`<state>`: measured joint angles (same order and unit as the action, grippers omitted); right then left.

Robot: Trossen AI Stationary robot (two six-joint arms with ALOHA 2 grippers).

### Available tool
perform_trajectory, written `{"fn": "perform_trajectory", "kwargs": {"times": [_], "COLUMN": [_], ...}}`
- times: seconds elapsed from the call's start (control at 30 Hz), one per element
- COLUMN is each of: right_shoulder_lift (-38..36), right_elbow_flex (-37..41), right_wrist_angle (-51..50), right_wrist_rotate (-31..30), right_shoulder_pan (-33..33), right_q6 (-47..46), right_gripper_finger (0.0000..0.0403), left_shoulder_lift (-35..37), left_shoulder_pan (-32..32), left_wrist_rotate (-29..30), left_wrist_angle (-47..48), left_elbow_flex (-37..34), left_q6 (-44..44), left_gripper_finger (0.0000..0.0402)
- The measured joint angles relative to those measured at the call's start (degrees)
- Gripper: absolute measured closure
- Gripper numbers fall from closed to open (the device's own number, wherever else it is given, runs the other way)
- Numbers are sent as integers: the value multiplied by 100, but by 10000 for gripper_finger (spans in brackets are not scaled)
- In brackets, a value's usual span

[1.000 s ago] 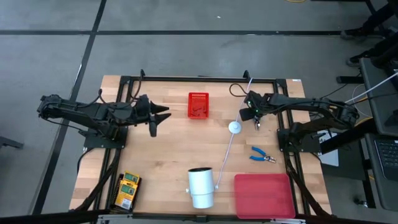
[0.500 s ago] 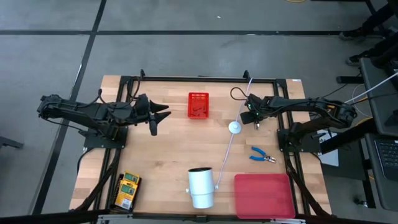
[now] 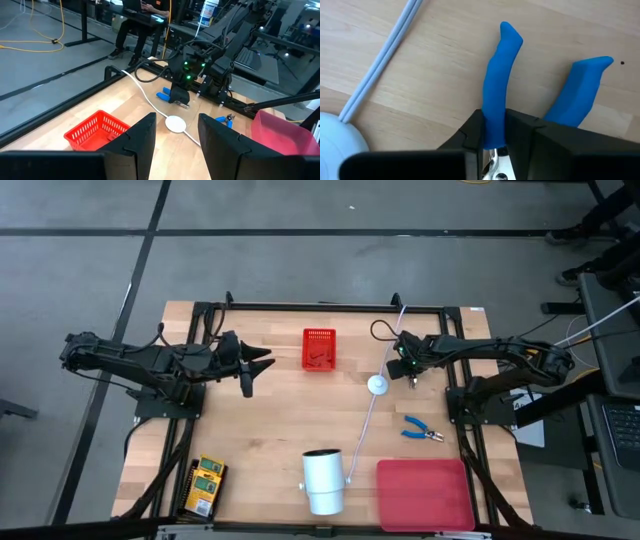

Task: Pick & Place School Supplies
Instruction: Put the blue hole puncher into the pink bin

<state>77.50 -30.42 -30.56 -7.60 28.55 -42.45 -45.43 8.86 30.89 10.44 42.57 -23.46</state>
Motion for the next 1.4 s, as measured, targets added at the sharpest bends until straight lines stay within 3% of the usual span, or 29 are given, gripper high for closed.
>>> {"fn": "perform_trajectory", "kwargs": {"times": [0.3,0.53,0.63,0.77,1.1,1.27,1.4], "right_shoulder_lift": [-825,-1663,-1927,-2060,-1699,-1245,-814], "right_elbow_flex": [-795,-1395,-1472,-1483,-1483,-1485,-1487], "right_wrist_angle": [-82,80,-75,-243,-48,-29,36], "right_wrist_rotate": [188,2261,2545,2360,683,564,569], "right_shoulder_pan": [-644,-1404,-2117,-3295,-6824,-7994,-8513], "right_q6": [-49,-781,-1201,-1700,-3000,-3710,-3987], "right_gripper_finger": [352,352,352,352,352,352,352], "left_shoulder_lift": [0,0,0,0,2,2,2], "left_shoulder_pan": [0,0,0,-2,-2,-2,-2], "left_wrist_rotate": [0,0,53,72,68,66,61], "left_wrist_angle": [2,2,4,7,117,135,138], "left_elbow_flex": [0,0,0,0,0,0,0], "left_q6": [-42,-15,58,145,155,129,74], "left_gripper_finger": [258,258,258,258,258,258,258]}}
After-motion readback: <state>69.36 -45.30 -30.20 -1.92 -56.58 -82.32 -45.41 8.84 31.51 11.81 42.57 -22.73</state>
